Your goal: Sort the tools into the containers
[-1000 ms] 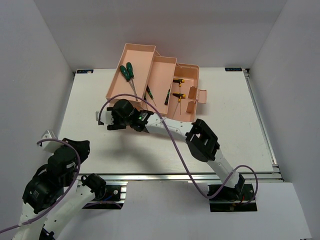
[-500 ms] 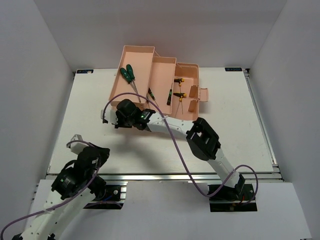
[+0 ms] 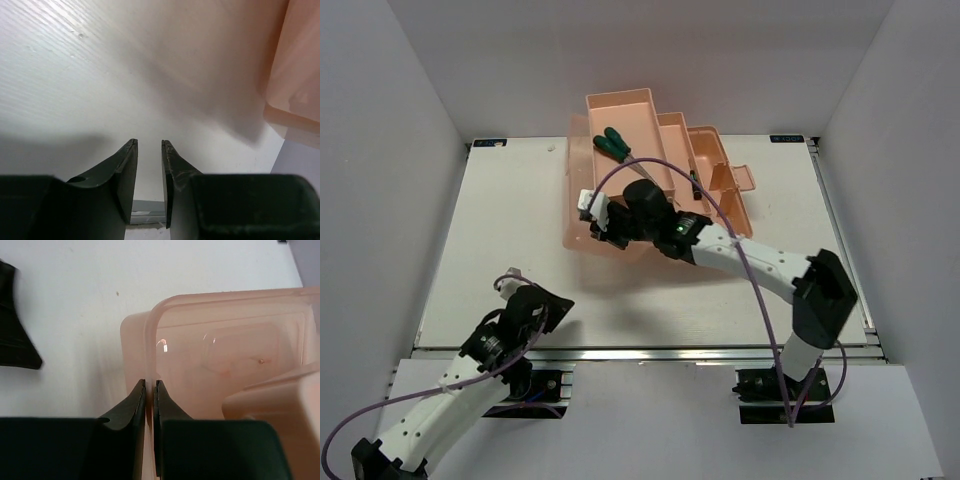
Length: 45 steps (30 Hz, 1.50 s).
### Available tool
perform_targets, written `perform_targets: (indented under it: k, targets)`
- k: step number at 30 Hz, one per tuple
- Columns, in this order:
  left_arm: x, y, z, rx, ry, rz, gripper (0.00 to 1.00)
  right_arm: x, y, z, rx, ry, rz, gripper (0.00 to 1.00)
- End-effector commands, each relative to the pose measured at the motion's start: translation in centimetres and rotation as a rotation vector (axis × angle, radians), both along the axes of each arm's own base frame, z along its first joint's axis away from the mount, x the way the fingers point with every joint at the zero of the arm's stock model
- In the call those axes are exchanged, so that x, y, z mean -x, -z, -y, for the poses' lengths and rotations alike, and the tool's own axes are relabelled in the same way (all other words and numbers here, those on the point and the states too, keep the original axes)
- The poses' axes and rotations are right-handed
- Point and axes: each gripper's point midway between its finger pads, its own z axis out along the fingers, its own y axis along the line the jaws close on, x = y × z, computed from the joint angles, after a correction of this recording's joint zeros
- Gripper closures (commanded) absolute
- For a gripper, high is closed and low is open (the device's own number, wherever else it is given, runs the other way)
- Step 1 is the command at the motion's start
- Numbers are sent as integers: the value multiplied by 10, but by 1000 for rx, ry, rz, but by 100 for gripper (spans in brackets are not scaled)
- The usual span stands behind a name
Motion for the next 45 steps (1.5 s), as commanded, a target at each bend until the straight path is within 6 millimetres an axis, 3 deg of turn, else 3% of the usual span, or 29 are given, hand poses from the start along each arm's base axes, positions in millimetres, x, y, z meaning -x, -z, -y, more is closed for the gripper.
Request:
perform_targets:
  k: [1,3,4,8,13,19,23,24,25,26,29,31,39,41,42,44,45]
  targets:
    - [-15,-13,19,87,24,58,63,24,-125,-2,-377,-67,145,100]
    - [-26,-16,27,104,23,74,62,33,-112,6,-376,-80,121,100]
    - [-31,-16,27,104,17,75,62,40,-125,13,-411,-89,137,100]
    - [-64,-29,36,142,14,117,63,52,-112,24,-400,-109,109,100]
    - [-106,-30,21,165,-49,104,67,59,-105,34,-391,-102,96,100]
    - [-160,-78,11,194,-13,257,68,75,-101,44,-385,-149,81,100]
    - [-192,-121,23,249,111,384,68,80,-93,45,-355,-174,64,100]
    - [-198,-127,33,280,181,385,68,81,-92,44,-348,-185,60,97]
    - [-201,-130,39,288,218,393,68,82,-87,44,-322,-190,45,85]
    - [-203,-132,43,296,249,393,69,82,-86,44,-307,-198,47,66]
    - [-204,-132,53,319,315,381,70,85,-87,45,-269,-231,83,37]
    - [-205,-132,54,319,327,381,69,83,-94,51,-273,-216,128,32]
    - [-212,-129,53,326,337,378,69,65,-152,77,-340,-96,380,31]
    - [-215,-131,54,329,340,382,68,47,-163,92,-362,34,419,32]
    - [-216,-132,53,327,339,384,68,38,-179,99,-419,101,448,34]
    - [-221,-139,54,327,347,399,68,-4,-191,132,-478,351,410,58]
    - [-222,-141,54,326,351,403,68,-39,-193,165,-485,489,391,71]
